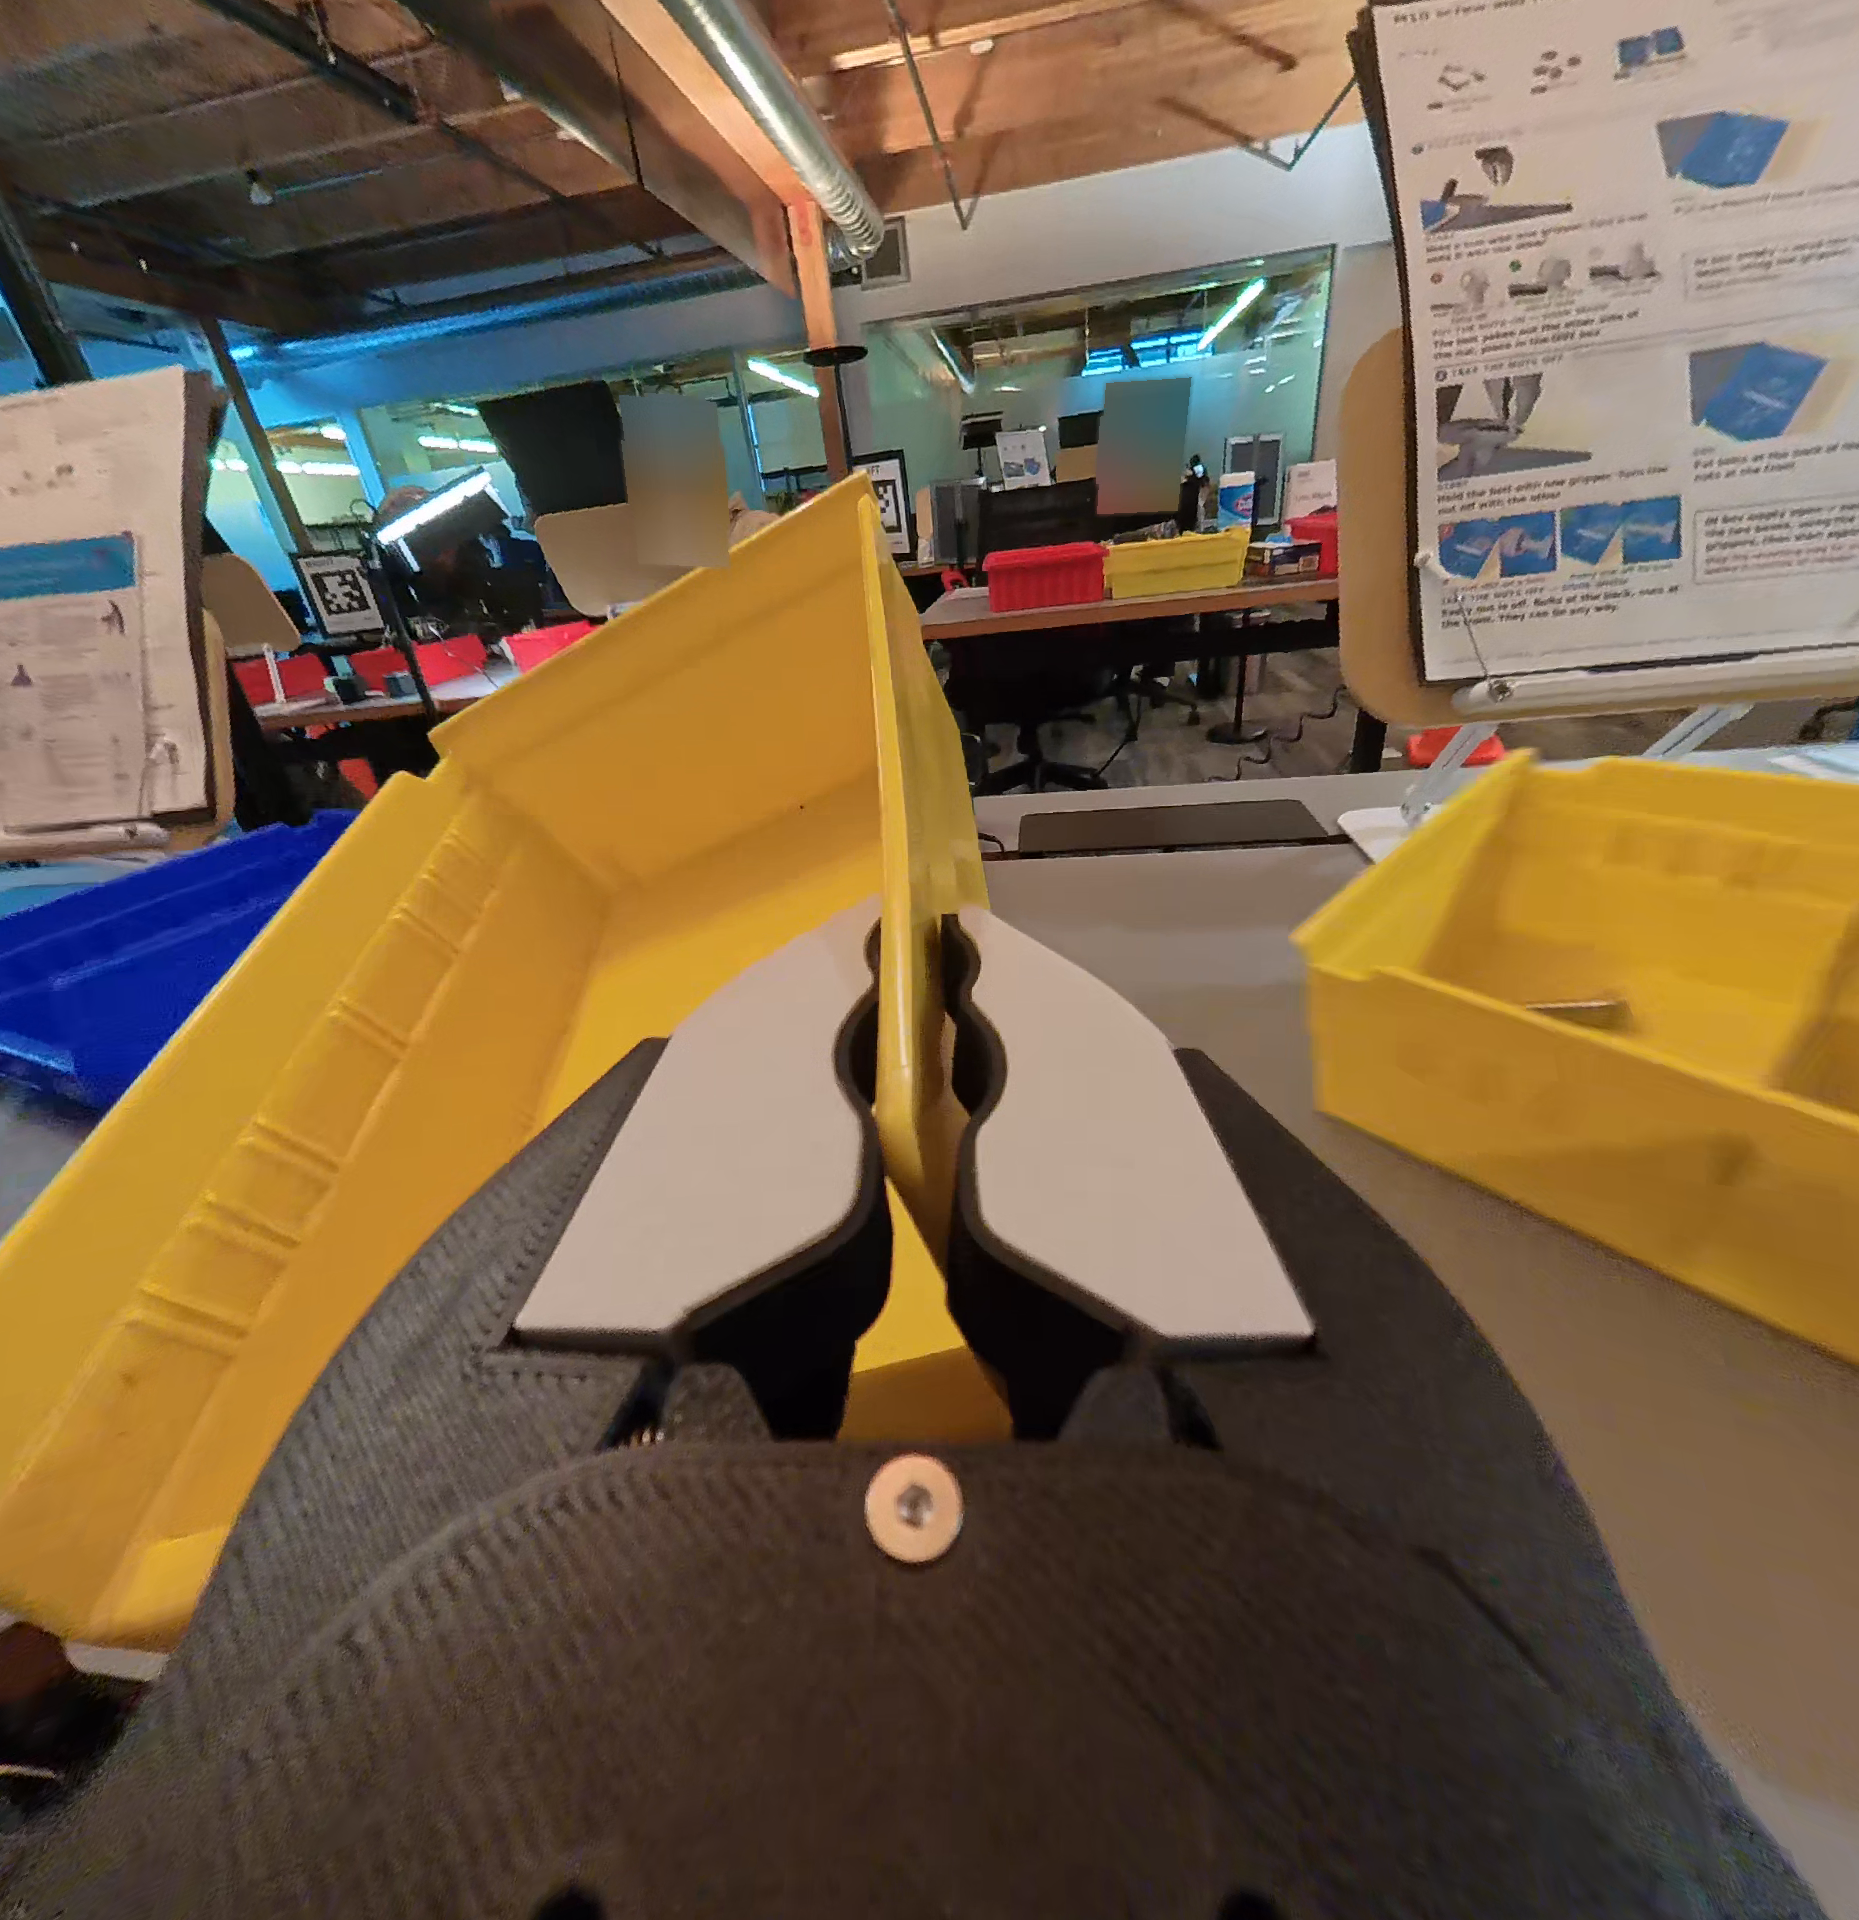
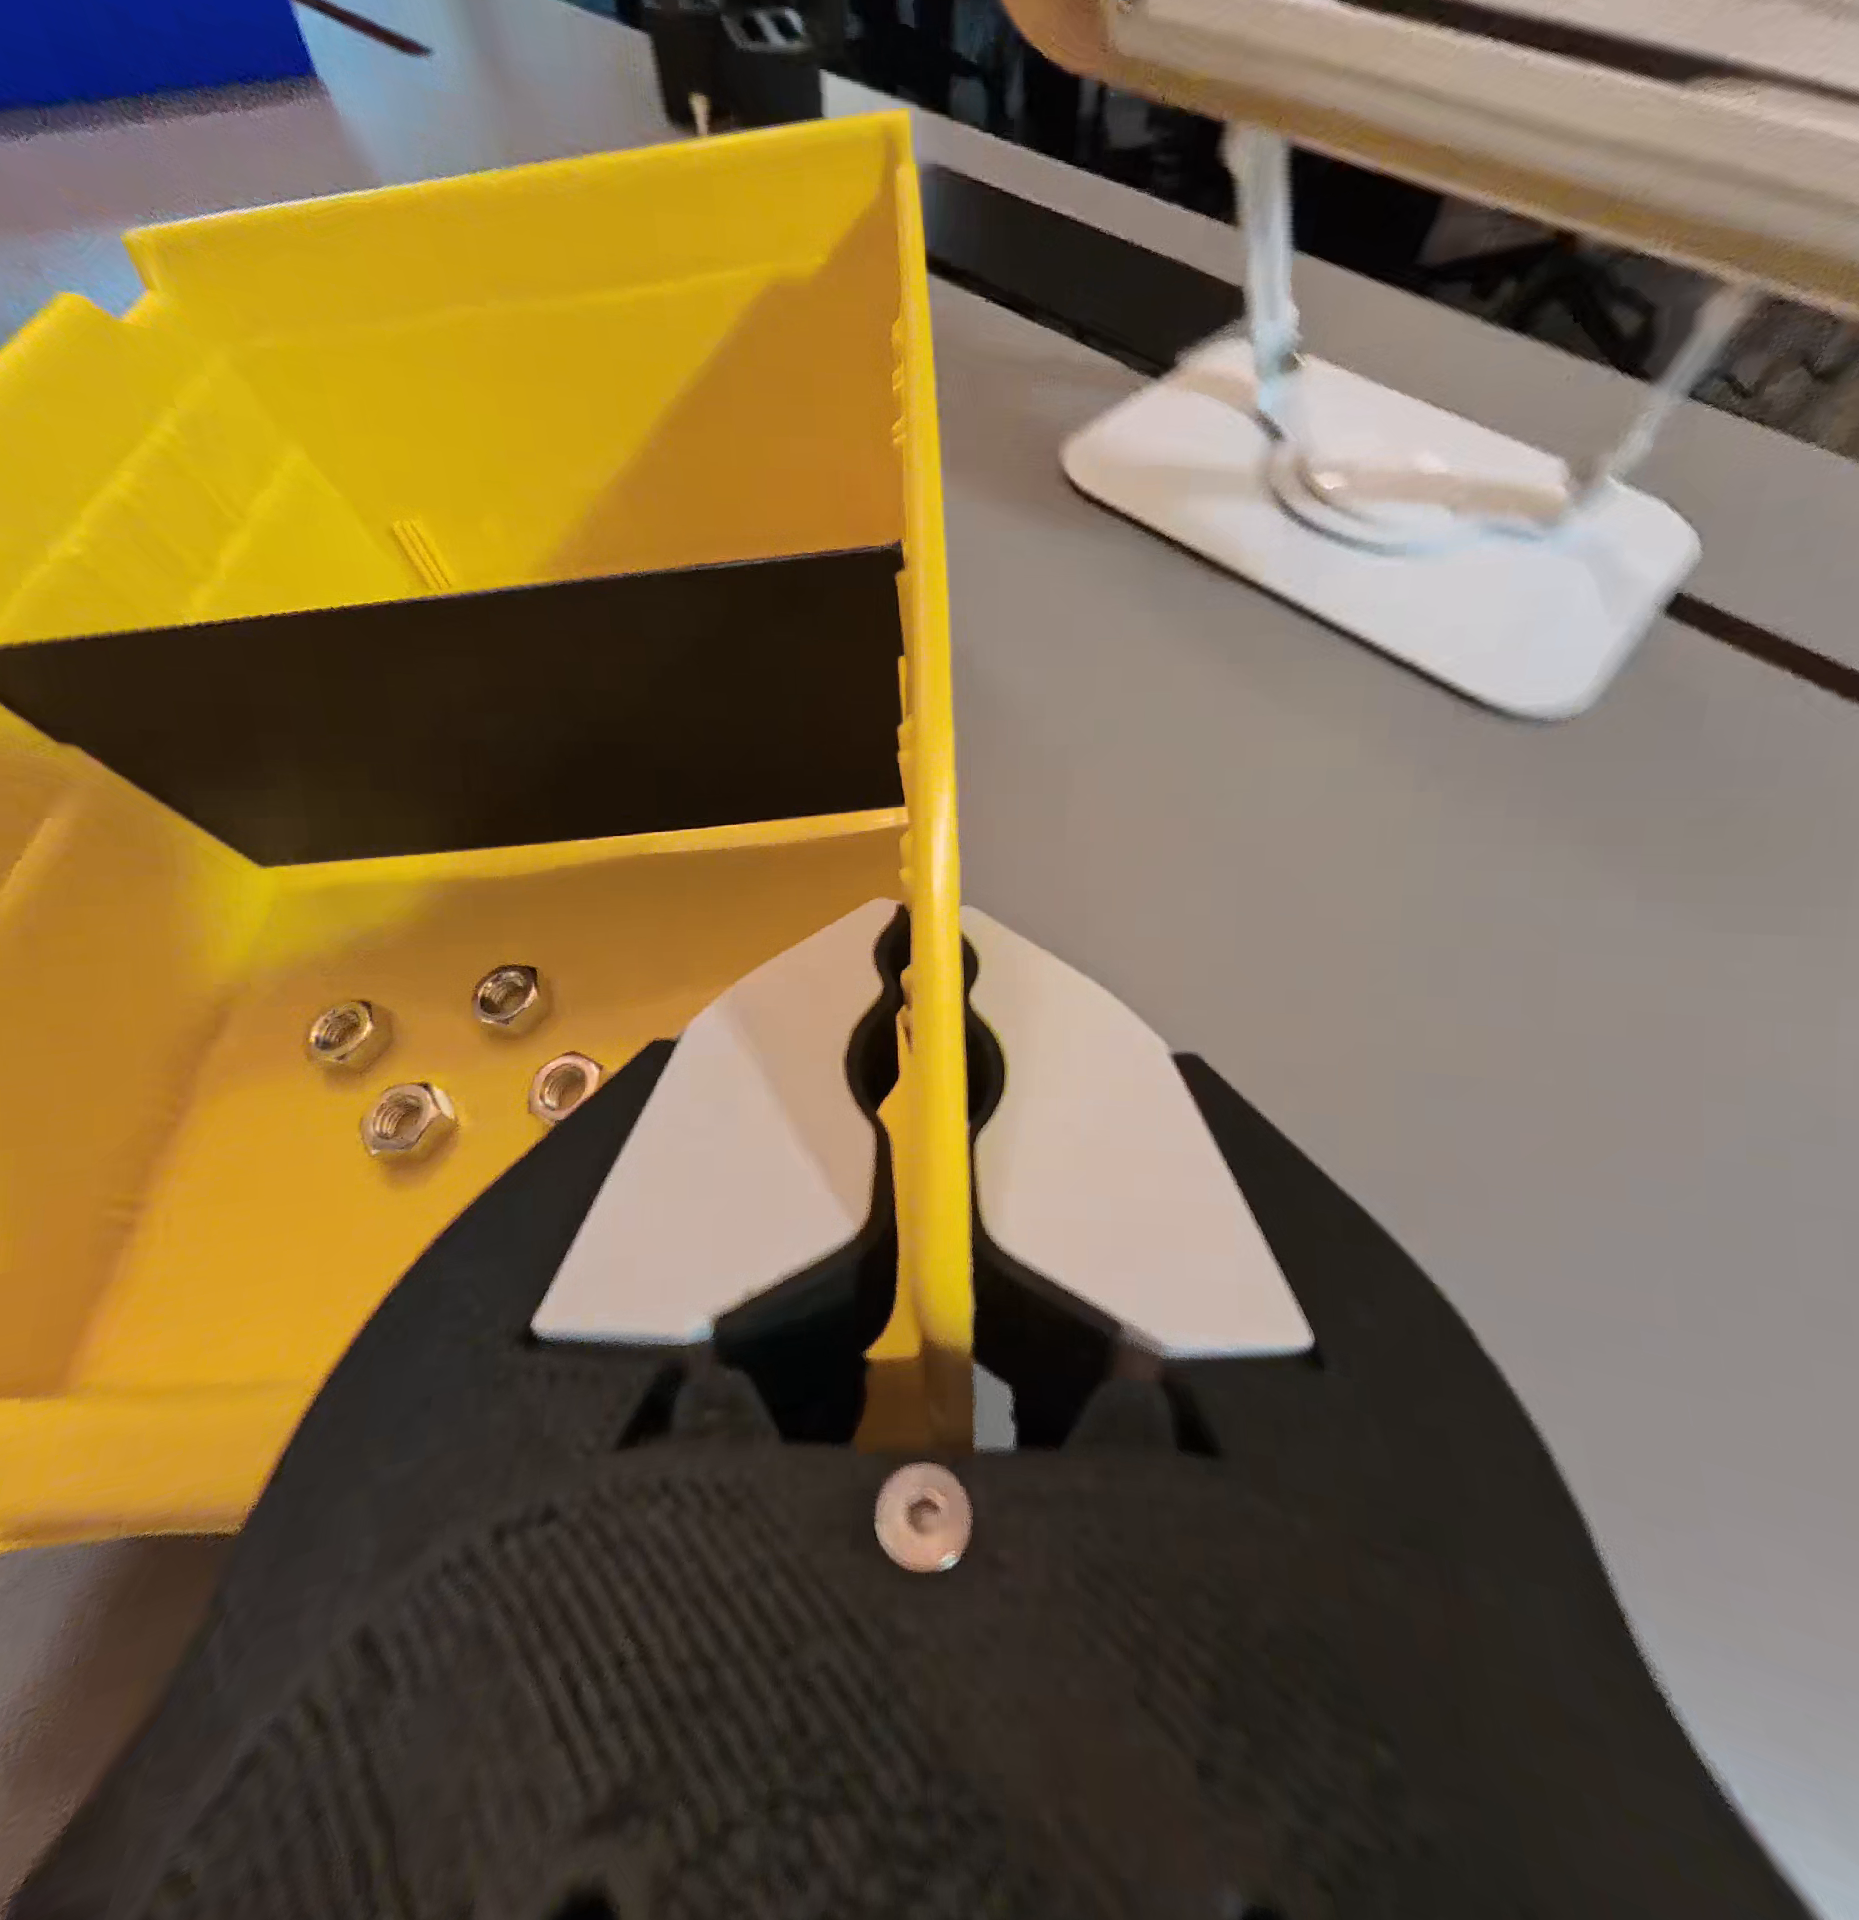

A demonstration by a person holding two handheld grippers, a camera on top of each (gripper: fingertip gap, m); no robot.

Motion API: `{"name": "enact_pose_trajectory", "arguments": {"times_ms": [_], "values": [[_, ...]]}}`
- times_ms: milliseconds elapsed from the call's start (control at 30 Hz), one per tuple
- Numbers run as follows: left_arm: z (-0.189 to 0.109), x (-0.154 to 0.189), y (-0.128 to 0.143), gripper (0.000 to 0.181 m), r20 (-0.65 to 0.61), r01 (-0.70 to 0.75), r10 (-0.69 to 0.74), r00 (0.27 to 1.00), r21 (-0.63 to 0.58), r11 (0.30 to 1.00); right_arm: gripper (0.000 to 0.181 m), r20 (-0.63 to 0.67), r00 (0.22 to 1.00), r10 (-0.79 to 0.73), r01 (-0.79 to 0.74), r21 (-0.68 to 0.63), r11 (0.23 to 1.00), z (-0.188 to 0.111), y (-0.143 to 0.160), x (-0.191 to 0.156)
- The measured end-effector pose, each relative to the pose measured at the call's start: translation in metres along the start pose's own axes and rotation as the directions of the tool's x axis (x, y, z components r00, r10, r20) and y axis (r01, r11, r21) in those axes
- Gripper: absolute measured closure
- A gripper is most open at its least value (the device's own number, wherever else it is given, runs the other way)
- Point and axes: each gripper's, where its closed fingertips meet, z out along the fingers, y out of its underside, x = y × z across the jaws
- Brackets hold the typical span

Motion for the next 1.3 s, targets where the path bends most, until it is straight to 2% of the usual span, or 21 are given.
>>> {"name": "enact_pose_trajectory", "arguments": {"times_ms": [100, 200, 367, 533, 667, 767, 1000, 1100, 1167, 1300], "values": [[-0.005, -0.001, 0.0, 0.176, -0.001, 0.069, -0.069, 0.998, 0.001, 0.998, 0.176, 0.035, 0.998, 0.048, -0.049, 0.015, 0.999, 0.062, -0.024, -0.033], [-0.009, -0.001, -0.002, 0.176, -0.012, 0.092, -0.092, 0.996, 0.007, 0.996, 0.176, 0.016, 0.992, 0.129, -0.129, 0.023, 0.991, 0.119, -0.038, -0.078], [-0.014, -0.006, -0.011, 0.176, 0.019, 0.077, -0.078, 0.997, 0.04, 0.996, 0.172, -0.009, 0.987, 0.163, -0.163, 0.047, 0.986, 0.18, -0.075, -0.16], [-0.021, -0.015, -0.021, 0.176, 0.075, 0.024, -0.03, 0.997, 0.083, 0.996, 0.164, 0.007, 0.999, 0.041, -0.042, 0.076, 0.996, 0.209, -0.101, -0.24], [-0.022, -0.016, -0.023, 0.175, 0.111, -0.029, 0.02, 0.994, 0.082, 0.996, 0.157, 0.082, 0.997, -0.012, 0.003, 0.11, 0.994, 0.213, -0.109, -0.291], [-0.023, -0.018, -0.024, 0.176, 0.115, -0.026, 0.016, 0.993, 0.082, 0.996, 0.131, 0.161, 0.986, -0.046, 0.021, 0.152, 0.988, 0.2, -0.114, -0.323], [-0.027, -0.027, -0.025, 0.176, 0.13, 0.014, -0.025, 0.991, 0.084, 0.996, 0.131, 0.343, 0.933, 0.111, -0.167, 0.14, 0.976, 0.151, -0.09, -0.343], [-0.031, -0.03, -0.029, 0.176, 0.147, 0.002, -0.016, 0.989, 0.097, 0.995, 0.146, 0.429, 0.888, 0.168, -0.243, 0.127, 0.962, 0.137, -0.088, -0.353], [-0.035, -0.032, -0.035, 0.176, 0.161, -0.011, -0.007, 0.987, 0.111, 0.994, 0.155, 0.486, 0.859, 0.164, -0.239, 0.097, 0.966, 0.136, -0.086, -0.369], [-0.049, -0.034, -0.051, 0.176, 0.18, -0.014, -0.015, 0.984, 0.158, 0.987, 0.151, 0.497, 0.867, 0.036, -0.105, 0.111, 0.988, 0.149, -0.09, -0.396]]}}
